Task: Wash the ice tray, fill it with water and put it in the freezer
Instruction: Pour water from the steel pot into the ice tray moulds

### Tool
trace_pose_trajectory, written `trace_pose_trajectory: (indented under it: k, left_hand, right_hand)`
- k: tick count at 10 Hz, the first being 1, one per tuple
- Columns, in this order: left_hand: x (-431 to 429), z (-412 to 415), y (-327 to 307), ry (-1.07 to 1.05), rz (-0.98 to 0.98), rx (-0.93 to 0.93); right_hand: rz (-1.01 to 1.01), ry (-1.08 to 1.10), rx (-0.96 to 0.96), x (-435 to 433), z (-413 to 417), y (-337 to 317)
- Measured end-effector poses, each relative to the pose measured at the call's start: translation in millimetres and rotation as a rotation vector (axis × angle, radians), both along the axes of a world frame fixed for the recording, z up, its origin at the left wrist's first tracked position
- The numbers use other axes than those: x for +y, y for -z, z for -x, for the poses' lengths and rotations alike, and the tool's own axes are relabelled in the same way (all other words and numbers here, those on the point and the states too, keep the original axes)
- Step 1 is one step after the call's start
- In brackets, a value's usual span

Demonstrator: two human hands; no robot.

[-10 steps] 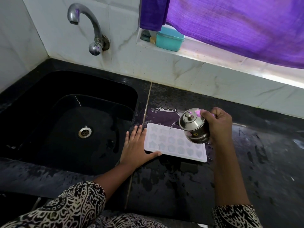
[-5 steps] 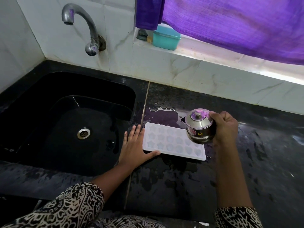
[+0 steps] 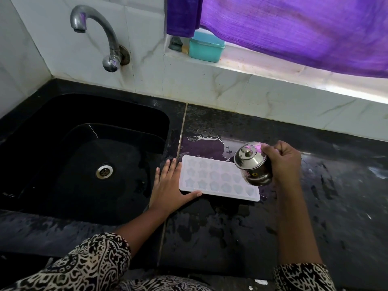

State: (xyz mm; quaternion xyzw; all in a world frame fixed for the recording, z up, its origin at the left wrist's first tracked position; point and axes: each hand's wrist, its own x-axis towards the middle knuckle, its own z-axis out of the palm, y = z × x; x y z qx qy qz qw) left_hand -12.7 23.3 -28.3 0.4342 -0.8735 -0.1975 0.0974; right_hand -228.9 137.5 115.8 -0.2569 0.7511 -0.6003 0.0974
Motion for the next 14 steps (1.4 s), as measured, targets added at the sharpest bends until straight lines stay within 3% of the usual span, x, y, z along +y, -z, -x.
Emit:
trace_pose_trajectory:
  k: [14]
  left_hand:
    - [-0.3,-0.2,2.4,0.008,0.009,0.016]
  right_hand:
    - [-0.042,-0.026,0.042,1.4,1.4,-6.3]
